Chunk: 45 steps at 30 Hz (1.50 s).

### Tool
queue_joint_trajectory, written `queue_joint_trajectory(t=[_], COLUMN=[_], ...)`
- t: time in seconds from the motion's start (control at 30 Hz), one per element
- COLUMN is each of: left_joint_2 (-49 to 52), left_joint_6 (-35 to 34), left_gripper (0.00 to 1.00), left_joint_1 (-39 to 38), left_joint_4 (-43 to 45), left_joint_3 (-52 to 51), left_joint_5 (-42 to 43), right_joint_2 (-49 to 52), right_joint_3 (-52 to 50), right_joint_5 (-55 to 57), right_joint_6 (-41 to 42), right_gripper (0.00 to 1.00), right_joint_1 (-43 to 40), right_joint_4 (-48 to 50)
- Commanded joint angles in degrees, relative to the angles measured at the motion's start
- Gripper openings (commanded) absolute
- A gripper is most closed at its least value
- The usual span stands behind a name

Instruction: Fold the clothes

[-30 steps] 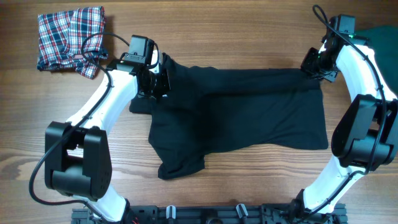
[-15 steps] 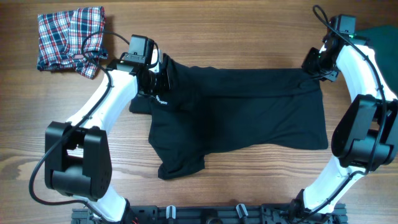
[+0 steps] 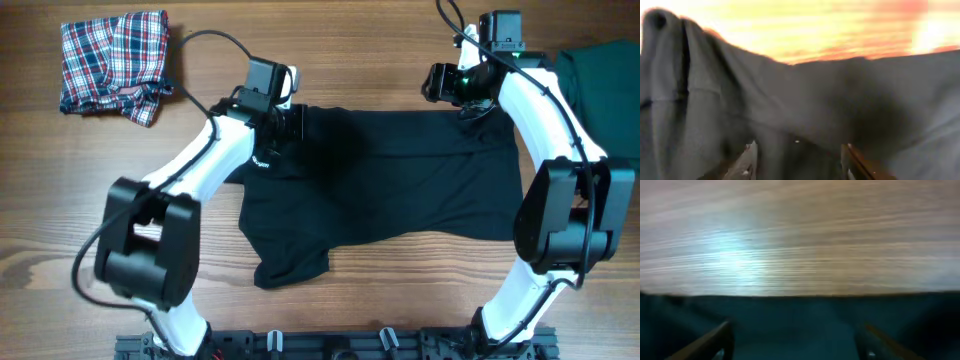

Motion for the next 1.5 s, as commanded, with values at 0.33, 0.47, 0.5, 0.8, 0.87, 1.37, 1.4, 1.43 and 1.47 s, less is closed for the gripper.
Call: queue_joint_trajectory(t=[0.33,0.47,0.5,0.8,0.87,1.37,1.4,1.43,1.47], left_joint_2=[5.0,5.0,5.0,5.0,4.8,-3.3,-3.0,-2.6,-2.1], left_joint_6=[1.1,1.1,1.1,1.1,2.6,4.7,4.9,4.0,1.2], left_gripper=[0.57,0.57,0.57,0.57,0.54,0.39,0.35,0.33,0.31], left_joint_1=[5.7,7.3,7.3,7.3,7.1,-2.1,-2.5,-2.8,-2.7], left_joint_4=[0.1,-0.5,-0.5,-0.1,-0.1,-0.3,-0.5,-1.6,-3.8], left_joint_3=[0.6,0.6,0.6,0.6,0.7,0.7,0.7,0.7,0.7], left_joint_5=[-3.3,-3.3,-3.3,-3.3,-2.8,-8.3,-8.2,-8.3,-8.5], right_joint_2=[7.9,8.8,8.8,8.8,8.6,7.5,7.5,7.5,7.5], right_joint_3=[-0.8,-0.8,-0.8,-0.8,-0.7,-0.4,-0.4,-0.4,-0.4], right_joint_5=[11.9,14.9,14.9,23.9,24.8,22.6,22.6,22.6,22.6], right_joint_6=[1.2,3.8,3.8,11.7,11.7,12.1,12.1,12.1,12.1], right_gripper=[0.79,0.79,0.79,0.95,0.99,1.0,1.0,1.0,1.0], right_joint_1=[-1.9,-3.7,-4.0,-7.1,-7.0,-7.0,-7.0,-7.0,-7.0], right_joint_4=[-5.7,-7.0,-7.2,-13.2,-13.6,-11.8,-11.8,-11.8,-12.0])
